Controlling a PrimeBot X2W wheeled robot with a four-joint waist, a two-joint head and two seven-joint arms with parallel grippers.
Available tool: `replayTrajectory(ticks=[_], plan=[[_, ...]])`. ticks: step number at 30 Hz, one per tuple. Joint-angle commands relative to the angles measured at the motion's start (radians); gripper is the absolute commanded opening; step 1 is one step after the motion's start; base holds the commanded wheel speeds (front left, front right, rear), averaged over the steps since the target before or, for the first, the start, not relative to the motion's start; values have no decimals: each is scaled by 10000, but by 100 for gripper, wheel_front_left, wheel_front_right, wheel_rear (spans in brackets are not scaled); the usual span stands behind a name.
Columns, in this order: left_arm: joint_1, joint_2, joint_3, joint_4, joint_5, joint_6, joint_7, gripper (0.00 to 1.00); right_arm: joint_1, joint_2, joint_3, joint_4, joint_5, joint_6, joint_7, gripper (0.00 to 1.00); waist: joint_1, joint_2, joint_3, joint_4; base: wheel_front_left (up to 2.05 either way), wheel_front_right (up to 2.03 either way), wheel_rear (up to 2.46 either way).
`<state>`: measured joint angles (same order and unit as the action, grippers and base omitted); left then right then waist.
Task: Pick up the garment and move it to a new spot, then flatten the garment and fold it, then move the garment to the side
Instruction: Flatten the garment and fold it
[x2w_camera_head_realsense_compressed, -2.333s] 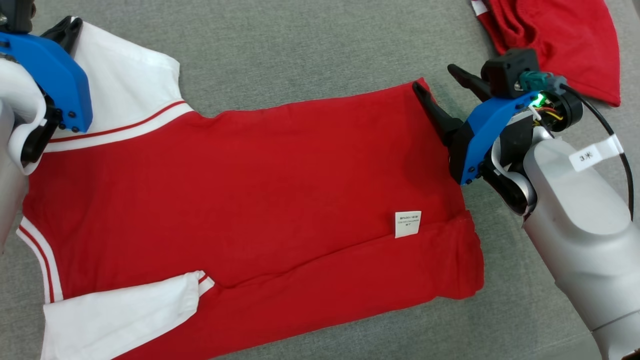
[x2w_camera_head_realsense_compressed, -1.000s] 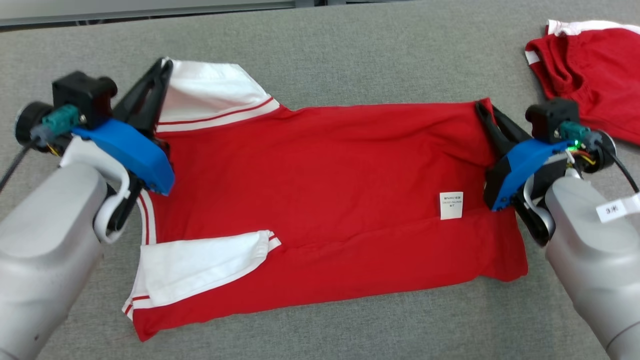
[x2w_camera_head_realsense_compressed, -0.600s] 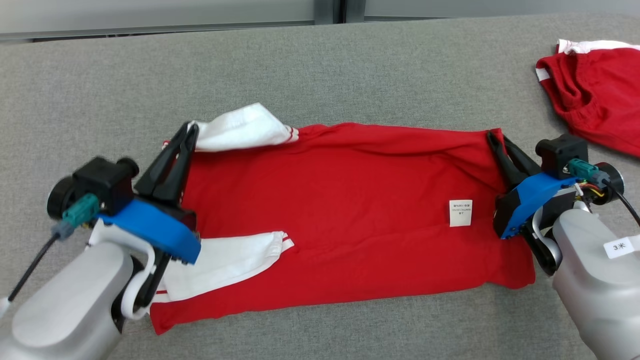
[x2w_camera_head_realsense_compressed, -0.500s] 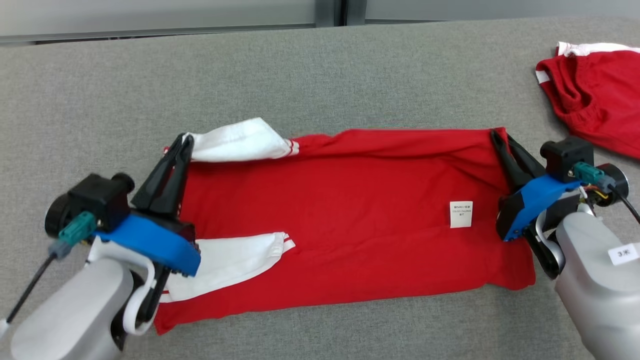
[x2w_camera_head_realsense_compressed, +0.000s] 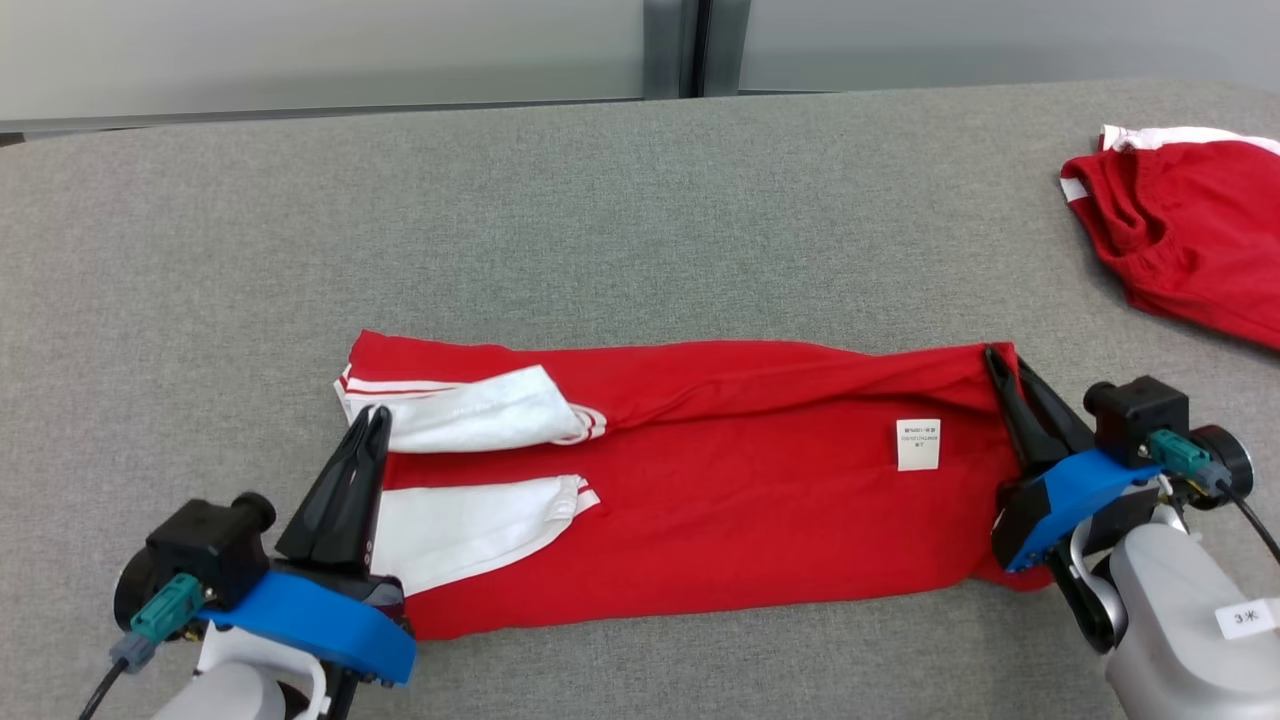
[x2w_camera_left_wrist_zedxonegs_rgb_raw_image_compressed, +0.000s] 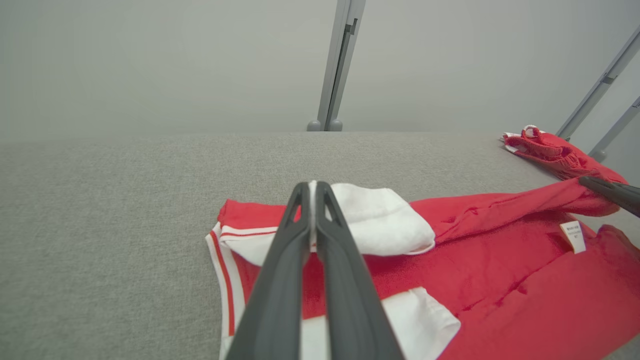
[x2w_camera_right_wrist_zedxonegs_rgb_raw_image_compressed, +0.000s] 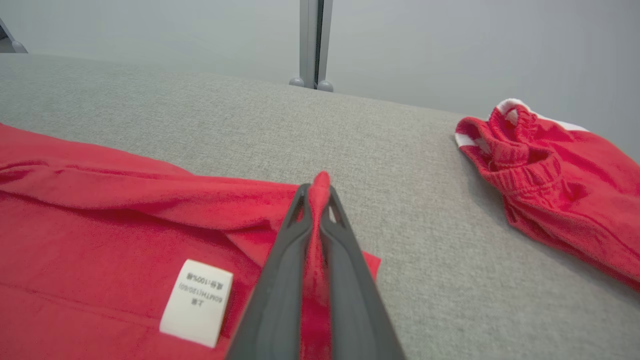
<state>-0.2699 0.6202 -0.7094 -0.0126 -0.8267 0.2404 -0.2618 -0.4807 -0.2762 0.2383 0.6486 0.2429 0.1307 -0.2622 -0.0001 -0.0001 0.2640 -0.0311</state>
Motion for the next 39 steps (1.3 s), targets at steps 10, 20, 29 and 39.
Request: replayTrajectory(ticks=[10,20,29,39], plan=[[1111,-459,738,40,191,-54,-44,0,1006,71,-395,-681,108,2,-35,81,1,1,-247,-49,0,0,0],[2000,-1622,2750,-75,2041,-285,-43,100,1857,-164,-785,-2058,349,2,-34,100,1,1,-442,-32,0,0,0],[2630,-3499,5777,-70,4723,-936,-41,100,1164,232,-1109,-454,395,2,482,100,1,1,-303,87,0,0,0],[3080,-5055,7536,723,6537,-2072,-41,100,986,738,-1205,1610,602,2,623,100,1,1,-278,256,0,0,0]])
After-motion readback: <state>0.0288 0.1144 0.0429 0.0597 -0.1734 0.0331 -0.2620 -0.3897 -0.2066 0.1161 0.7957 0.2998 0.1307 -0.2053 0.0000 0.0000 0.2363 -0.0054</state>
